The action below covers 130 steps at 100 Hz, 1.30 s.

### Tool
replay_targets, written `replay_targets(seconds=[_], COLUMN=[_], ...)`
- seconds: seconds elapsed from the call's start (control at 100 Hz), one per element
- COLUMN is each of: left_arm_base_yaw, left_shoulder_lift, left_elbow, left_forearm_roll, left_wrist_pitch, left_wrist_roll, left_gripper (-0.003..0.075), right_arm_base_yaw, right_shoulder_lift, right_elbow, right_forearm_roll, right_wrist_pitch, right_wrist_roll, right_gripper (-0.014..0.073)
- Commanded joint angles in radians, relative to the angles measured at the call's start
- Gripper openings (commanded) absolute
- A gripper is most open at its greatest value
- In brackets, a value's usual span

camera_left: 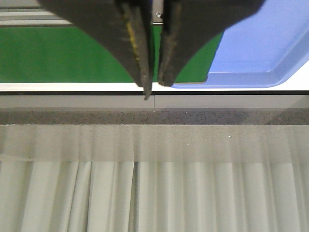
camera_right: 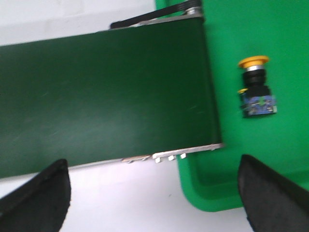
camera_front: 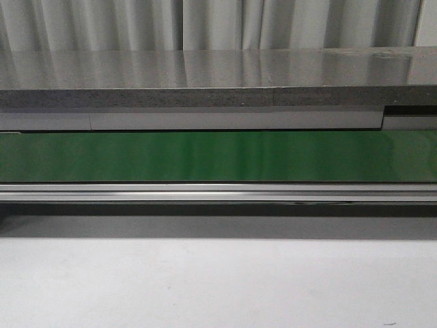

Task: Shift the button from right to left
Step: 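Lower the open right gripper around the yellow-capped push button, then close the right gripper on the button body and lift it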

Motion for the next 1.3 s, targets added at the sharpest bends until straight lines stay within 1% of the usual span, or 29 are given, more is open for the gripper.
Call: replay_targets(seconds=[0.0,0.06,0.14,0.45,0.78,0.93,1.29], left_arm_base_yaw=[0.003,0.003,0.003,0.003,0.003,0.003,0.003], left_shoulder_lift=[-0.035,-0.035,-0.035,-0.035,-0.035,-0.035,-0.035], left_elbow=[0.041,0.041,0.041,0.041,0.041,0.041,0.041], left_forearm_roll=[-0.007,-0.007,-0.007,-0.007,-0.007,-0.007,-0.007], left_wrist_pitch=[-0.081,-0.081,-0.081,-0.081,-0.081,-0.081,-0.081], left_wrist_roll=[-0.011,-0.011,-0.011,-0.011,-0.011,-0.011,-0.011], left_gripper=[0.0005,0.0005,0.0005,0.0005,0.0005,0.0005,0.0005], right_arm_base_yaw=[-0.067,-0.103,-0.141,-0.276,-0.372,-0.384,-0.384], right_shoulder_lift=[0.033,0.072,0.116,0.31,0.49,0.517,0.596], right_elbow=[-0.071,-0.088,-0.098,-0.098,-0.098,-0.098,-0.099], right_forearm_roll=[-0.018,-0.018,-0.018,-0.018,-0.018,-0.018,-0.018], right_wrist_pitch=[-0.054,-0.064,-0.099,-0.307,-0.322,-0.323,-0.376], right_wrist_roll=[-0.042,-0.075,-0.083,-0.141,-0.226,-0.255,-0.354], right_gripper=[0.0654,0.0654,0.0654,0.0654,0.0654,0.0654,0.0654])
